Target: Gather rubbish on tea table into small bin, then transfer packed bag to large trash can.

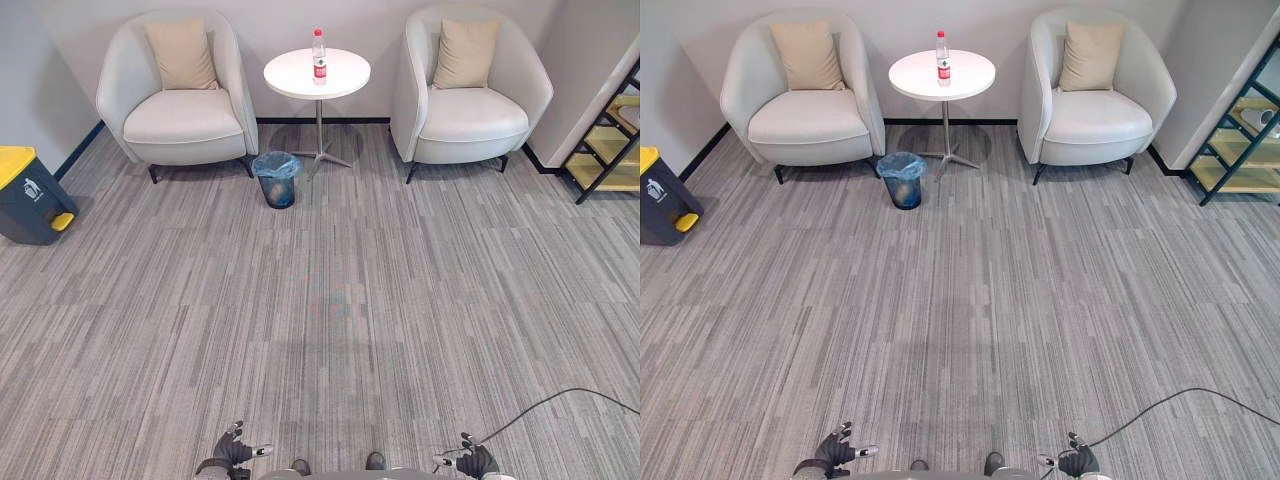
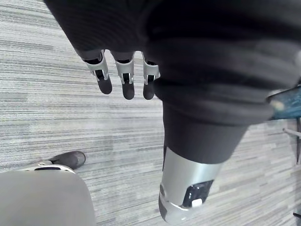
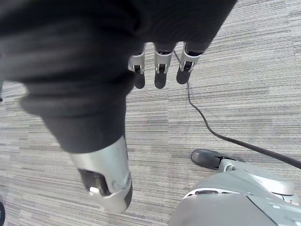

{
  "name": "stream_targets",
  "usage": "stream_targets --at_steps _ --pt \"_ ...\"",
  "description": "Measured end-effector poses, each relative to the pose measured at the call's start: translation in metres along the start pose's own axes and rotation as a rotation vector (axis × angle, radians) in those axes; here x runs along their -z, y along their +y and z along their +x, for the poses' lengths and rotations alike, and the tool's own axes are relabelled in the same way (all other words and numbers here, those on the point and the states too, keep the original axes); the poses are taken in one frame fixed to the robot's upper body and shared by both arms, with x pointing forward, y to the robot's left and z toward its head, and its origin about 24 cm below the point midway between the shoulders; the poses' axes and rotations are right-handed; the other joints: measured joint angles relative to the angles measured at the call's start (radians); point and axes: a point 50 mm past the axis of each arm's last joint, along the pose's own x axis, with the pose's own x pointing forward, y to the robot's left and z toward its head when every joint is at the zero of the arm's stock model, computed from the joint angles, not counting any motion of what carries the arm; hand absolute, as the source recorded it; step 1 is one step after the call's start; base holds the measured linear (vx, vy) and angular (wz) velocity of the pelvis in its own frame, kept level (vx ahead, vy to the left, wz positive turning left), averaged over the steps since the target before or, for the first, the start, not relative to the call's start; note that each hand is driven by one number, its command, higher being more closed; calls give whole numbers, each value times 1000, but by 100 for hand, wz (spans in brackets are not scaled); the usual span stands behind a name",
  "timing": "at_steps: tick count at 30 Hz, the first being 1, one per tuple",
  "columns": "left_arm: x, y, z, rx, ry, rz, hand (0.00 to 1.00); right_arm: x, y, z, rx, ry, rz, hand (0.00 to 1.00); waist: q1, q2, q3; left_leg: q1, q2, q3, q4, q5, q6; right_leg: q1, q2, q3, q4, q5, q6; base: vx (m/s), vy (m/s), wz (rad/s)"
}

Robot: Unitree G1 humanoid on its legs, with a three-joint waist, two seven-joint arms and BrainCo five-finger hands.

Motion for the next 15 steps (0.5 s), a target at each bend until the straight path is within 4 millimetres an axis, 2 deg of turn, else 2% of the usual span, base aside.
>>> stream_targets --at_steps 15 --pt "0 2 0 -6 0 -6 0 -1 -1 0 3 -5 -2 0 -2 -6 -3 2 -1 -2 -1 0 0 -1 0 0 0 0 0 0 0 0"
